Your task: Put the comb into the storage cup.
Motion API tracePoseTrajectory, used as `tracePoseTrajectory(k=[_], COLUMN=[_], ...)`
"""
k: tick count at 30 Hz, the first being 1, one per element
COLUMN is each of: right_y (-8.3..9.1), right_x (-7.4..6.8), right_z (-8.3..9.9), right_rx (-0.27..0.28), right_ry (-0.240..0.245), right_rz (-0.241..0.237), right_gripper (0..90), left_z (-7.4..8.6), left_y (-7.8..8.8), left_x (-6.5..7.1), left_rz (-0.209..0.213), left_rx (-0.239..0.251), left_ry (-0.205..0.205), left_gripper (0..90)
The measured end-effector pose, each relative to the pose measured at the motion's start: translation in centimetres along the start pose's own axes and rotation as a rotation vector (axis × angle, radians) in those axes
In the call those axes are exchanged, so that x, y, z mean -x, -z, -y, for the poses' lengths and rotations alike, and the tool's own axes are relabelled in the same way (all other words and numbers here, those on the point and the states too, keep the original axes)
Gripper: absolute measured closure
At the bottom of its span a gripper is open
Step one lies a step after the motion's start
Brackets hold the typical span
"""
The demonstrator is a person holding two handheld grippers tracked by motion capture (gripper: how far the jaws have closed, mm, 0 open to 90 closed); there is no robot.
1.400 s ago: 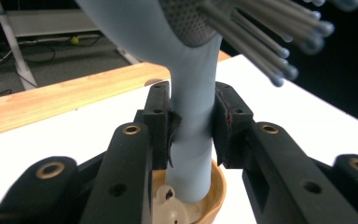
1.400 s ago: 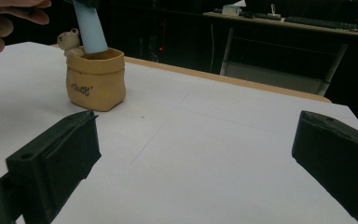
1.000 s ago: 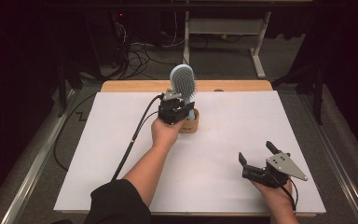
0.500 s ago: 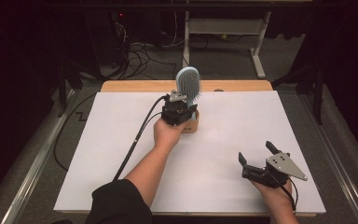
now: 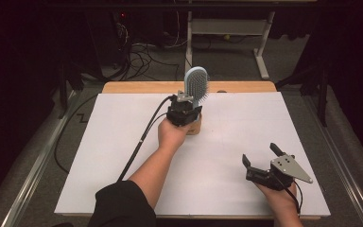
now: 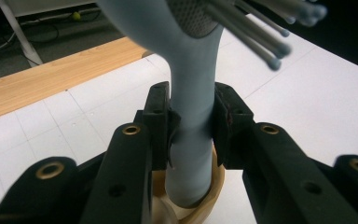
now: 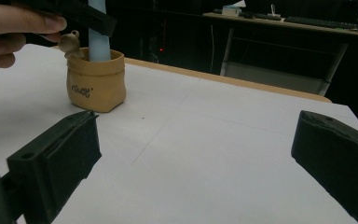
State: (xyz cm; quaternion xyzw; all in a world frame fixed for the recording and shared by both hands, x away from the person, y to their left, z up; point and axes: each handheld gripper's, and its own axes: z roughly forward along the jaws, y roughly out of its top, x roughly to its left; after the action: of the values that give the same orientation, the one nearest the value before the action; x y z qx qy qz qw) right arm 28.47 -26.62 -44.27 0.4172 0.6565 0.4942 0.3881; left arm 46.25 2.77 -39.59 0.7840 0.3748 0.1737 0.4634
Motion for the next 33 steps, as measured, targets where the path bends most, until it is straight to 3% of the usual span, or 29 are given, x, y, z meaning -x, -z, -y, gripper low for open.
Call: tracePoseTrajectory(k=[20,28,33], right_y=[0.2,0.2,0.2], right_x=[0.1,0.1,0.1], right_z=[-0.1,-0.1,-0.1], right_rx=[0.005,0.006,0.004], right_ry=[-0.005,-0.008,-0.010], right_rz=[0.001,-0.001,-0.002], right_gripper=[1.8,1.9,1.9], left_z=[-0.1,0.6,1.0], left_y=[-0.3,-0.2,-0.2], left_x=[0.0,-0.4,-0.5], left_rz=[-0.033,-0.028,-0.028], left_rx=[-0.012,0.013,0.020], left_ry=[-0.020,0.034,0.040], left_gripper=[70.4,70.3,70.1])
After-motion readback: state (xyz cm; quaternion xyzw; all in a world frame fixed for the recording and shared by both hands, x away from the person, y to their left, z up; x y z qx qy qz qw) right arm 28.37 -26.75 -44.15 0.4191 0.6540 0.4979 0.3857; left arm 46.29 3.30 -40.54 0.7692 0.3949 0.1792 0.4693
